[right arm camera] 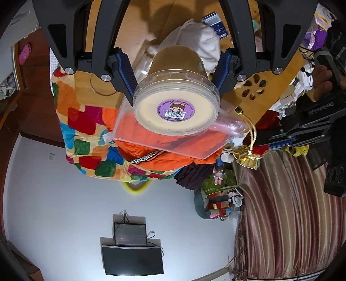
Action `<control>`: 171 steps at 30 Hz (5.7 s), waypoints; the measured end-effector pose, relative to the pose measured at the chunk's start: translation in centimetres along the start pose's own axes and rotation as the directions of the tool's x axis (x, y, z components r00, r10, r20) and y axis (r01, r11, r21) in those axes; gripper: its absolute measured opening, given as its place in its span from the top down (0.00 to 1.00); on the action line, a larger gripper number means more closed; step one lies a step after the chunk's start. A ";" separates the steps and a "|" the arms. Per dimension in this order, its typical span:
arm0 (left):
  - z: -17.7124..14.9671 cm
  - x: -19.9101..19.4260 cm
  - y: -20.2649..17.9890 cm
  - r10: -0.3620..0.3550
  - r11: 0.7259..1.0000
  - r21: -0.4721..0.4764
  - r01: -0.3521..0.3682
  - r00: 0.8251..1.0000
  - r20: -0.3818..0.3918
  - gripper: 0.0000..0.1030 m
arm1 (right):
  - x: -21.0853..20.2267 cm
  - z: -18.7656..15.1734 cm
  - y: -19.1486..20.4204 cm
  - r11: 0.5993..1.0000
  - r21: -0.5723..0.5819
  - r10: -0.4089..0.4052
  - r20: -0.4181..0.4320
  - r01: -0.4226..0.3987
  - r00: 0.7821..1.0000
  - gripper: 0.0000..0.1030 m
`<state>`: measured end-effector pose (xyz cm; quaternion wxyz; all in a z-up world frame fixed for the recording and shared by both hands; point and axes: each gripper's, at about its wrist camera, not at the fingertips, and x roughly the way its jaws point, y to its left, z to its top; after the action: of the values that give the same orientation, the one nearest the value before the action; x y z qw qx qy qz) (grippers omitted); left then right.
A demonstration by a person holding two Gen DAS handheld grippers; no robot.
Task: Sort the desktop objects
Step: 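Carry the pouch and the tub over the clear plastic box, then open left gripper to drop the pouch in the box while right releases tub, then withdraw both grippers from the box back toward the table items, then grasp the green spray bottle with left gripper while right grasps pink round device, then lift the bottle with left gripper while right carries the pink device over the box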
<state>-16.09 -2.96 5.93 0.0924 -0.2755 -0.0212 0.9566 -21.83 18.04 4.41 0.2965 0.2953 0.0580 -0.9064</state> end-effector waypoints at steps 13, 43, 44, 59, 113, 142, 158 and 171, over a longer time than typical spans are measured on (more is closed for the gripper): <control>1.6 7.0 1.8 -0.052 0.997 -0.067 0.043 0.991 -0.127 0.79 | 5.8 1.6 -2.4 1.000 0.023 -0.008 -0.045 0.009 0.999 0.41; 2.1 14.3 1.1 -0.035 0.999 0.001 0.037 0.961 -0.273 0.61 | 12.5 3.3 -1.0 0.973 -0.201 -0.150 -0.164 0.115 0.975 0.40; 2.1 14.2 1.0 -0.029 0.999 0.008 0.033 0.962 -0.271 0.60 | 12.6 3.2 -1.0 0.971 -0.209 -0.153 -0.172 0.116 0.973 0.39; 2.7 13.1 0.7 0.017 0.999 0.036 -0.008 0.972 -0.234 0.33 | 10.6 3.5 0.3 0.939 -0.296 -0.226 -0.136 0.178 0.965 0.19; -17.6 -8.4 1.4 0.042 0.996 -0.072 -0.056 0.981 -0.187 0.08 | -0.4 -9.2 13.2 0.967 -0.250 0.031 -0.085 -0.051 0.996 0.10; -18.6 -2.9 1.3 0.112 0.992 -0.031 -0.121 0.970 -0.216 0.15 | 7.6 -9.4 16.4 0.948 -0.270 0.091 -0.266 -0.165 0.960 0.46; -17.9 -3.1 2.3 0.147 0.984 -0.077 -0.162 0.973 -0.178 0.30 | 5.1 -9.0 16.6 0.949 -0.283 0.083 -0.192 -0.136 0.978 0.46; -14.5 -4.8 1.1 0.152 0.986 -0.054 -0.157 0.985 -0.082 0.30 | 1.6 -7.4 13.9 0.963 -0.260 0.036 -0.120 -0.066 0.992 0.46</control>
<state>-4.63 -5.14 -3.93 0.0105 -0.3160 -0.0250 0.9484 -11.21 7.96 -1.59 0.3525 0.3062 0.1872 -0.8643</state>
